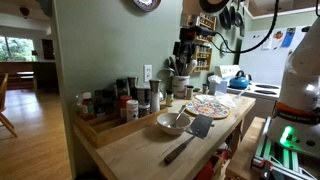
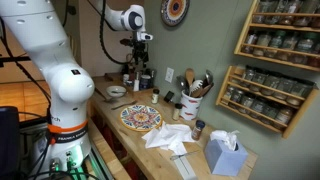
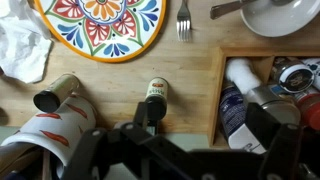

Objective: Pick up all the white tissue and put it on the plate

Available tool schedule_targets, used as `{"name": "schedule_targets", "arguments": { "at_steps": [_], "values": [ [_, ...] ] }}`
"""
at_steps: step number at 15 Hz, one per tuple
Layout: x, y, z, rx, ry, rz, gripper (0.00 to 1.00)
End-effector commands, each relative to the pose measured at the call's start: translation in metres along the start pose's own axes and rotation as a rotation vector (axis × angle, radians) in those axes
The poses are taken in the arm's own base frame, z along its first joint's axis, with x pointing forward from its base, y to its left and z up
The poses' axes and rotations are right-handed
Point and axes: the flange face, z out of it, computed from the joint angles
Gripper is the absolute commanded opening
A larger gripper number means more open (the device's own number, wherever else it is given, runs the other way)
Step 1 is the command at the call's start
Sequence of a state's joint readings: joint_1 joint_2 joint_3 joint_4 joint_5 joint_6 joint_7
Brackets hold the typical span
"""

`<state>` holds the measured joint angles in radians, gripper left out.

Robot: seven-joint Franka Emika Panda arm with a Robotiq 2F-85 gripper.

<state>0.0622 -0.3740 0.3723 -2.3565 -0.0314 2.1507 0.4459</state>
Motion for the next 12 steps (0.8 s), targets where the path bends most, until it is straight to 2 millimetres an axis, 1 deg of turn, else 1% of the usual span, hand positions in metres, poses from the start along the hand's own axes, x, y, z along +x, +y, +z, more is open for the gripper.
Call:
{"name": "schedule_targets", "arguments": {
  "at_steps": [1,4,6,9,12],
  "values": [
    [0.0,0.0,0.0,0.0,-0.001,0.0,1.0],
    [-0.005,0.036,0.008,0.005,-0.014,0.166,1.0],
    [-0.015,0.069,0.019,0.001,-0.032,0.285,1.0],
    [-0.035,0.113,0.037,-0.023,-0.063,0.446,1.0],
    [-0.061,0.162,0.063,-0.043,-0.095,0.609,1.0]
  ]
}}
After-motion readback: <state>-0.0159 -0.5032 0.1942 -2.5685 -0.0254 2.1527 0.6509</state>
